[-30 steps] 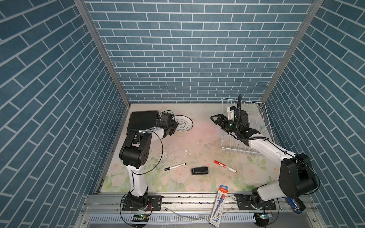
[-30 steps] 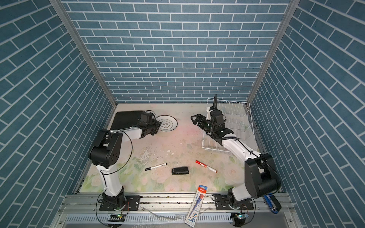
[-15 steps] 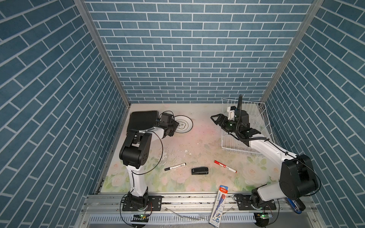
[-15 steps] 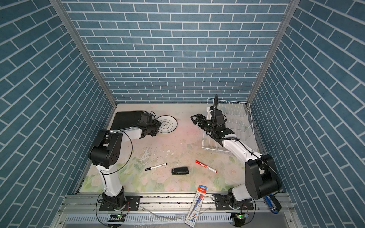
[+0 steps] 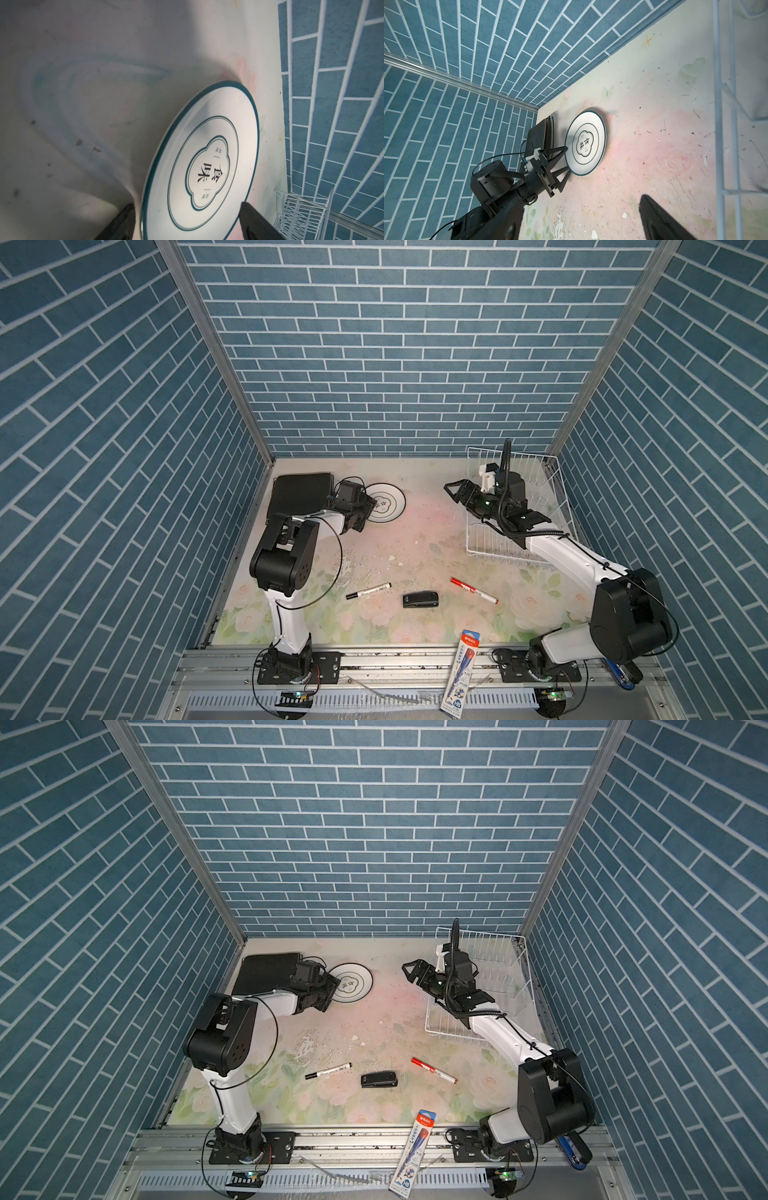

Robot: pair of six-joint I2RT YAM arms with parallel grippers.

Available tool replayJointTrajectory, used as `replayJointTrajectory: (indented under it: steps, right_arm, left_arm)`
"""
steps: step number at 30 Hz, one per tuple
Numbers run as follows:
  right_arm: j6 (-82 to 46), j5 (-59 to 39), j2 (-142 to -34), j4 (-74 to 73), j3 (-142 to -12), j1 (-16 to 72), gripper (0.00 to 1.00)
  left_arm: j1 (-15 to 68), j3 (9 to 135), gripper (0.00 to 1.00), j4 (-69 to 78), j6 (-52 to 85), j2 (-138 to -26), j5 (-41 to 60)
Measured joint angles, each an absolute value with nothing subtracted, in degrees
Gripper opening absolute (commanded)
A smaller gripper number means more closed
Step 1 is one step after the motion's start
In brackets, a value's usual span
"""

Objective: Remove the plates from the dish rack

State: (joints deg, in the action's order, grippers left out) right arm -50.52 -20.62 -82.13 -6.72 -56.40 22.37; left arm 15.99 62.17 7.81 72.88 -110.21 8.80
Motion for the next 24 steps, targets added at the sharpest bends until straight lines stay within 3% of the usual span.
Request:
replayJointTrajectory:
  steps: [8, 18, 20, 21, 24]
  right_arm:
    - [-50.48, -19.75, -78.13, -4.12, -56.29, 22.31, 0.93]
    - [-42.85, -15.55, -66.46, 5.34, -54.78, 21.15, 0.99]
    - [-40.47, -12.82, -64.25, 7.64, -53.78, 21.10, 0.99]
    - [-39.33, -11.03, -63.02, 8.60, -52.95, 21.08, 0.99]
    - [-35.38, -4.95, -58.57, 9.50, -48.49, 21.04, 0.99]
  left_arm:
    - [15.99, 57.74, 0.82, 6.92, 72.86, -105.62, 8.60]
    - [15.99, 52.53, 0.84, 4.16, 69.41, -91.35, 6.42]
    - [15.99, 52.40, 0.90, 2.24, 67.88, -88.18, 5.39]
    - [15.99, 52.42, 0.99, 0.78, 66.43, -86.13, 4.58]
    - [15.90, 52.77, 1.00, -3.81, 62.74, -80.29, 1.61]
